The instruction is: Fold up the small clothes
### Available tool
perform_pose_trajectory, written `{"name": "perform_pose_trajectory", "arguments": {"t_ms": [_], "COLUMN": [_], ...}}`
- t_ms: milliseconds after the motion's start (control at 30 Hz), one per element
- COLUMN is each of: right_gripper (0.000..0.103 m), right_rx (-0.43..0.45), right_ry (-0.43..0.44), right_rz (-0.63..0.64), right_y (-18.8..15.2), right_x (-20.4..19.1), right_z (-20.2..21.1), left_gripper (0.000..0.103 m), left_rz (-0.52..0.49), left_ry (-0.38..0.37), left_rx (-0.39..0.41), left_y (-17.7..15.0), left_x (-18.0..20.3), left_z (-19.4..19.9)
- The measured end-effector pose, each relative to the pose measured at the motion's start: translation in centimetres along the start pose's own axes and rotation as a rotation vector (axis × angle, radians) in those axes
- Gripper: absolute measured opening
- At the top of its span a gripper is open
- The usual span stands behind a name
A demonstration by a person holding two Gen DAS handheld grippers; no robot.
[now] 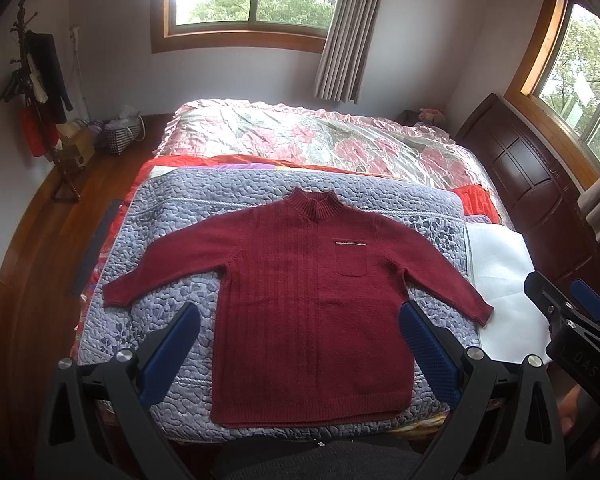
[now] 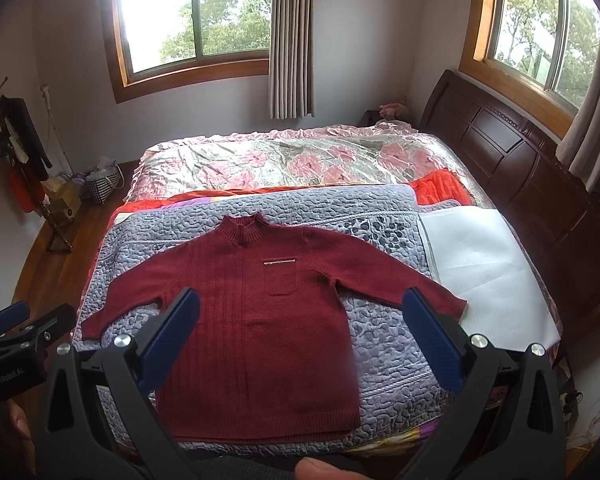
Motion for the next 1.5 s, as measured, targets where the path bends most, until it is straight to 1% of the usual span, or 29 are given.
{"name": "perform_pose_trajectory", "arguments": {"t_ms": [1000,1233,1333,1433,1500], "right_gripper": [0.100,0.100,0.100,0.100,0.100], "right_rx": [-0.007,-0.022,-0.030,-0.035,-0.042], "right_ry": [0.001,-0.004,-0.006,-0.009,-0.009], "right_rz": [0.008,0.005,-0.004,-0.007,-0.011], "right_y": [0.7,0.9,1.0,1.1,1.2], "right_x": [0.0,-0.1,0.2,0.6,1.0], "right_z": [-0.4,-1.0,-1.5,-2.1,-2.6], "left_gripper": [0.099,0.099,0.099,0.099,0.099], "left_rz": [-0.009,-0.016,-0.003,-0.005,-0.042], "left_ry": [0.004,-0.002,-0.055,-0.159,-0.152], "left_rx": [0.009,-0.006,-0.029,-0.007,0.044], "left_y": [0.3,0.6,1.0,1.1,1.3], "left_x": [0.2,0.6,0.8,1.6,2.4], "left_z": [-0.2,-0.8,-1.9,-3.0,-3.1]}}
Point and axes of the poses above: each gripper's, at about its wrist camera, not at the fingertips, and z roughly against the way its jaws point, x to its right, y to its top, the point moved 2 cm from there along -z, roughly the way its jaws point, and after that the axes turned 12 degrees about y, right-handed, at the moved point
